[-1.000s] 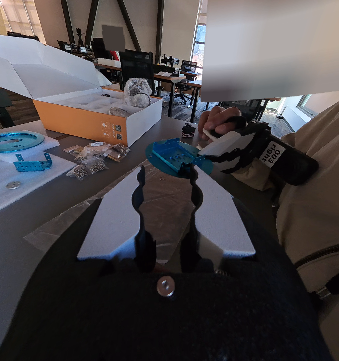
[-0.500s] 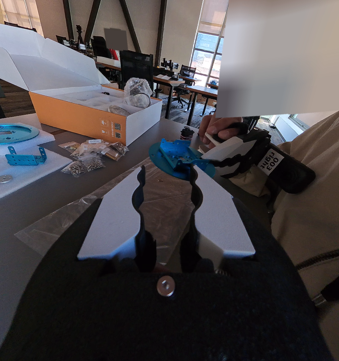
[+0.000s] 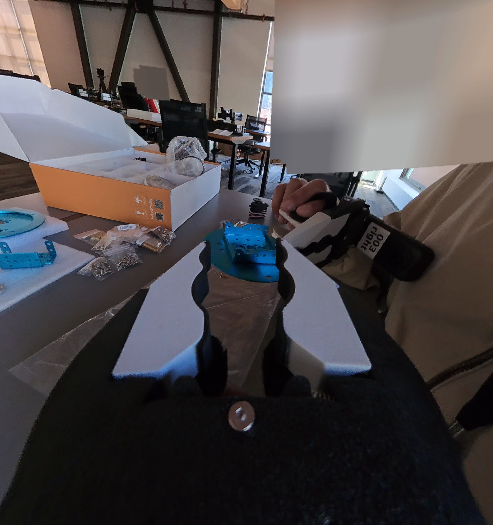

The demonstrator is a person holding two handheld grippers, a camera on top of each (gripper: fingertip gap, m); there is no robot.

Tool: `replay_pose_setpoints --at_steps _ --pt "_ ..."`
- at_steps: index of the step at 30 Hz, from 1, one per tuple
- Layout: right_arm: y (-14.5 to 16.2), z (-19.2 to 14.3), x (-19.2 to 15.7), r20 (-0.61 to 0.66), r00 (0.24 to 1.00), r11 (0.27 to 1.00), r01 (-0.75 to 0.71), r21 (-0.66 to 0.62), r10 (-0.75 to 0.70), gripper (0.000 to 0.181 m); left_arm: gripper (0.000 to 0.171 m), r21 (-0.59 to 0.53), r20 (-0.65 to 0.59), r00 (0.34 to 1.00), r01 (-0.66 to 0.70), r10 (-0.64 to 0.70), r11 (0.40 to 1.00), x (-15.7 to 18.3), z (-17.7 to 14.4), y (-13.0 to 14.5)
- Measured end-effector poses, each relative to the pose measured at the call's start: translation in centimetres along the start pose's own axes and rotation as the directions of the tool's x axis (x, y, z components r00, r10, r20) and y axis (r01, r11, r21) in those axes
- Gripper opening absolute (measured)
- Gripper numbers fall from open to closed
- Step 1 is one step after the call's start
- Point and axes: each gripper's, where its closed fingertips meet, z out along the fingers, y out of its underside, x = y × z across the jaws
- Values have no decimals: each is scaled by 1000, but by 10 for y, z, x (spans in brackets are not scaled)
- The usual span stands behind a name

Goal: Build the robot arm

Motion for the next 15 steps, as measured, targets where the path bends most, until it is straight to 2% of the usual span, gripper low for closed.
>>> replay_pose_setpoints --at_steps 10,15 --pt "1 1 -2 14 1000 1000 -7 -3 7 0 39 -26 -53 997 -49 47 998 13 2 7" --pt "-1 1 -6 28 1000 1000 -11 4 11 0 42 -12 -22 999 -46 46 999 7 3 4"
